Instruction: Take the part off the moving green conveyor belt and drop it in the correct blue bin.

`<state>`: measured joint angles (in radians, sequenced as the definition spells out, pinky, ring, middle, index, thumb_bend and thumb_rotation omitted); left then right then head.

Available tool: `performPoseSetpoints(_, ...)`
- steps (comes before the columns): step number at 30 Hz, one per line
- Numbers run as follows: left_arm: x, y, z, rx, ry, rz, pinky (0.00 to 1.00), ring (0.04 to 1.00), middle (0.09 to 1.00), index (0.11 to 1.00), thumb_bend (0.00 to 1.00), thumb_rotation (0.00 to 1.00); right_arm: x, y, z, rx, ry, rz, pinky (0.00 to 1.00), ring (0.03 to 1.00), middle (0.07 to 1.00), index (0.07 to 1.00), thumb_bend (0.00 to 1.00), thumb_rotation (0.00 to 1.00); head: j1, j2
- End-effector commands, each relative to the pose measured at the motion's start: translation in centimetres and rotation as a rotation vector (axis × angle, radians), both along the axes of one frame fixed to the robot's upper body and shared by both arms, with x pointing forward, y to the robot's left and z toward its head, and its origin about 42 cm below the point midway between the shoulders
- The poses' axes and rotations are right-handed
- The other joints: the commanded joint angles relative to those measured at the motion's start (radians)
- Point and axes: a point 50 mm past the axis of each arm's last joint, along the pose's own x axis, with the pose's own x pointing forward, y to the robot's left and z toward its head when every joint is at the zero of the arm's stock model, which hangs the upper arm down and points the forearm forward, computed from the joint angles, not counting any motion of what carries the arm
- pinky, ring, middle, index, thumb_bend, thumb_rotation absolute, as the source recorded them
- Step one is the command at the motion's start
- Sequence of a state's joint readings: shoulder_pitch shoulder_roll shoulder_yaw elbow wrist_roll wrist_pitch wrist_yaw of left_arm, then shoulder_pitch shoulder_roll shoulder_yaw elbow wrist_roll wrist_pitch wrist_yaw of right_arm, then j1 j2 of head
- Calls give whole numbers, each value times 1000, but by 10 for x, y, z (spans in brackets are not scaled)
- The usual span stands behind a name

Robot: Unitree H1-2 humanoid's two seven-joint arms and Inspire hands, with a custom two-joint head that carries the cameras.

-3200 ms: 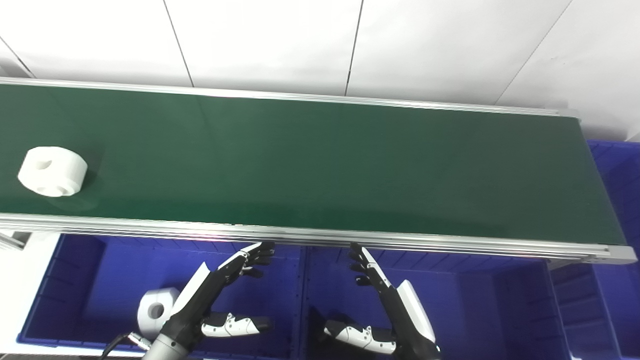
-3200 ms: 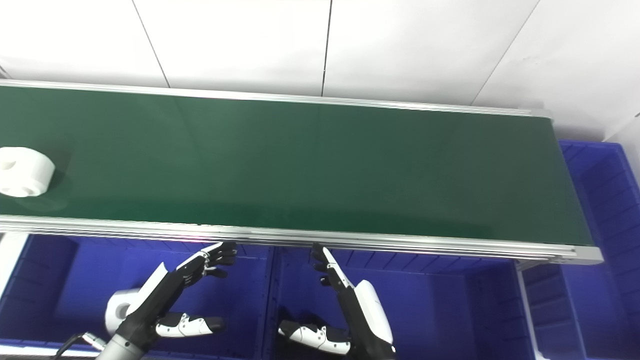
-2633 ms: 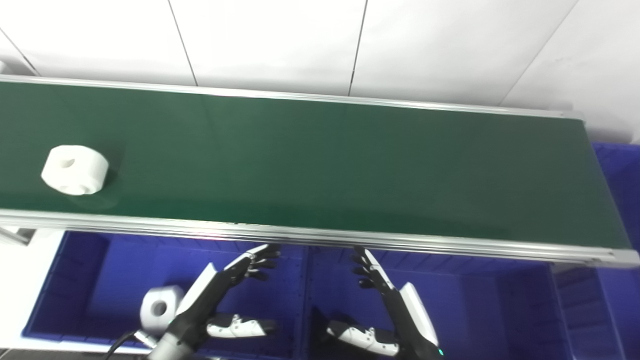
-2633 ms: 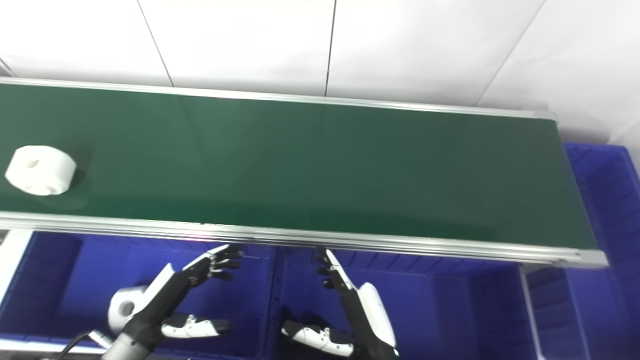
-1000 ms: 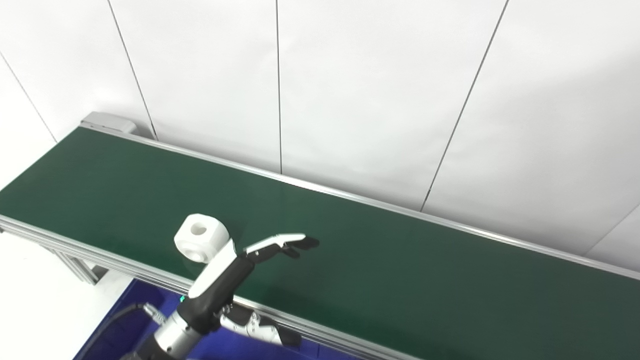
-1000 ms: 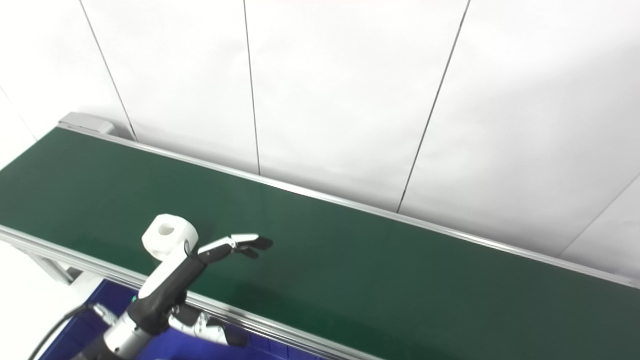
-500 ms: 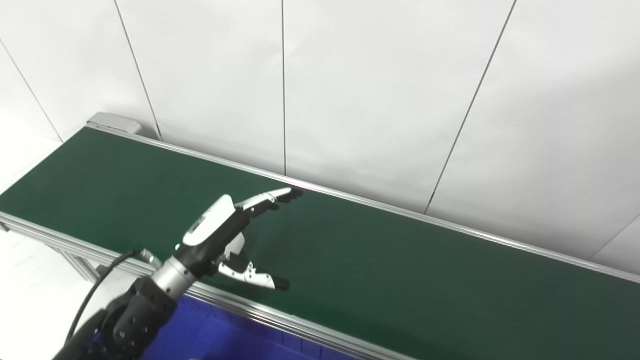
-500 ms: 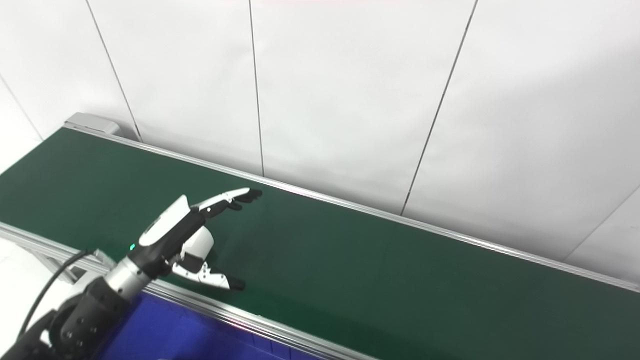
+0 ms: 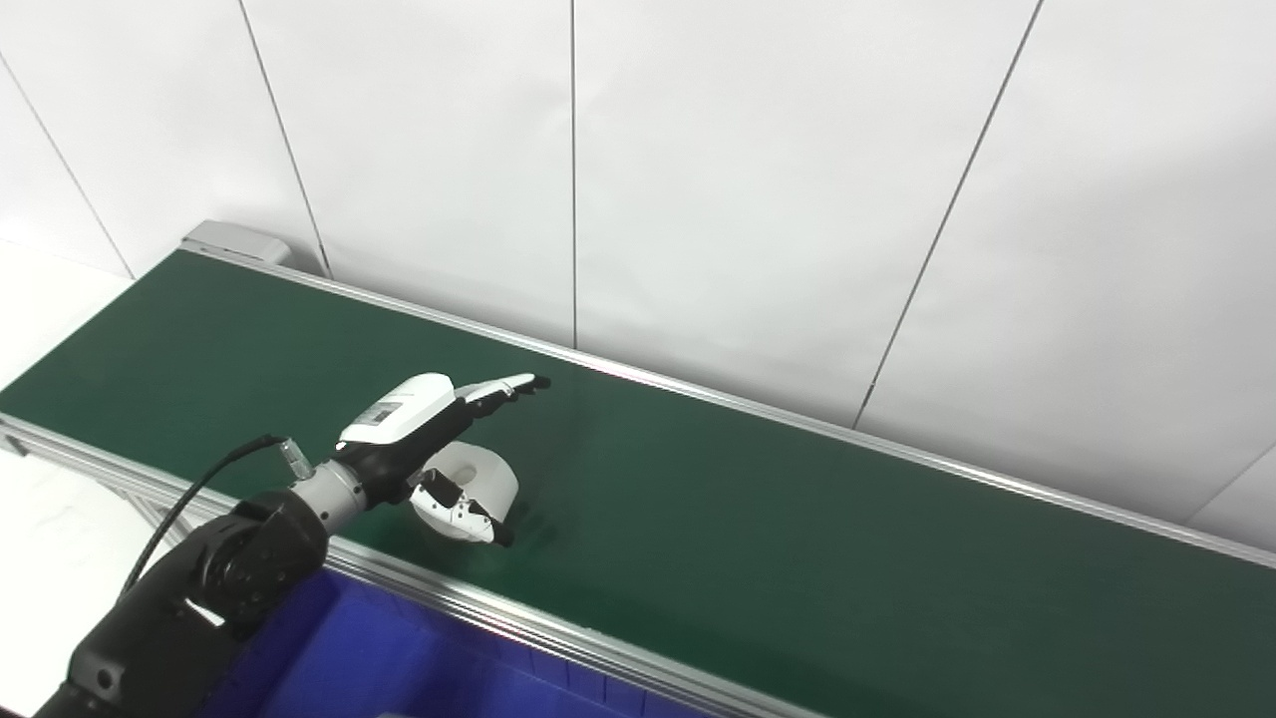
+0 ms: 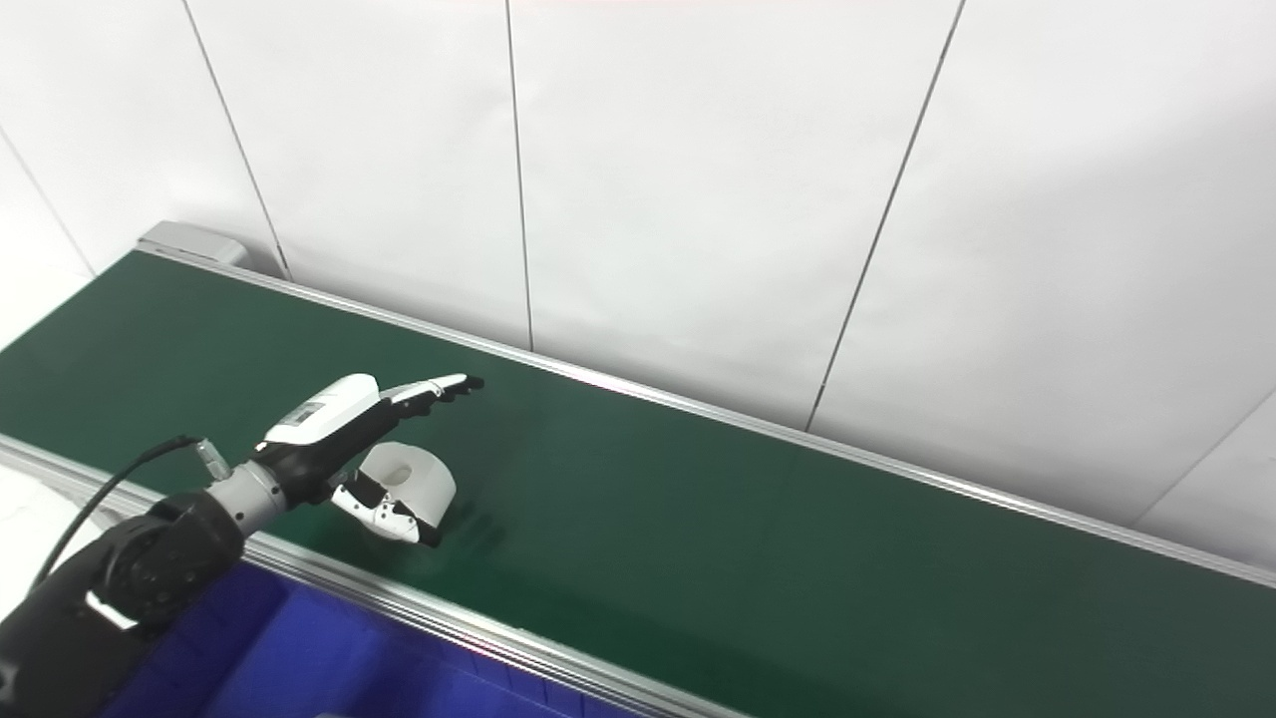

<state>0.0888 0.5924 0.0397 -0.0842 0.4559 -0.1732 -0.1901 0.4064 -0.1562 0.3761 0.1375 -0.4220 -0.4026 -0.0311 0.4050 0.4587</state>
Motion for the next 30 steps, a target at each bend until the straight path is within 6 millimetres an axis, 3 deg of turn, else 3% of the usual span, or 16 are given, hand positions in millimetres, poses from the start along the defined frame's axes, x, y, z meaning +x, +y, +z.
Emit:
performPoseSetpoints(1,8,12,9,50,-8,-9,862,912,933,950,867,222,3,3,8,31,-59,10,712,830,880,960,798,516,-3,-1)
performPoseSetpoints(4,12,18,0,105,42,0,949,936,945,963,938,261,2,2,8,36,-58,8,708,828,877,958,800,510,-1,2)
performPoseSetpoints(8,14,20,-7,131,47,7,974,944,944,961,952,240,2,1,8,37,-55,6,709,825,876,956,798,508,1,2)
performPoseSetpoints(17,18,18,-24,137,92,-9,954,928,928,931,955,140,2,-1,10,40,-56,-1,725,825,874,956,790,498,3,9)
performPoseSetpoints(19,17,17,-27,105,102,-2,872,886,892,896,908,86,2,-1,10,39,-58,-3,726,824,874,954,791,500,5,9)
performPoseSetpoints(20,15,15,-30,74,68,-9,790,824,834,839,866,60,2,-1,10,38,-57,-4,724,824,874,954,792,502,6,12)
performPoseSetpoints(21,15,14,-32,52,40,-14,626,681,696,706,781,19,2,-1,10,37,-57,-5,719,824,873,954,792,504,6,12)
performPoseSetpoints(22,13,11,-35,24,-11,-19,610,667,683,693,772,15,2,-1,10,39,-57,-5,718,824,873,954,792,505,6,12)
performPoseSetpoints(24,10,5,-38,-29,-94,-13,450,470,514,568,557,3,2,-2,10,45,-58,-6,725,826,874,955,794,504,7,14)
performPoseSetpoints(30,7,-5,-43,-144,-188,-11,420,419,484,533,500,0,2,-2,10,45,-56,-7,730,828,875,956,794,507,7,14)
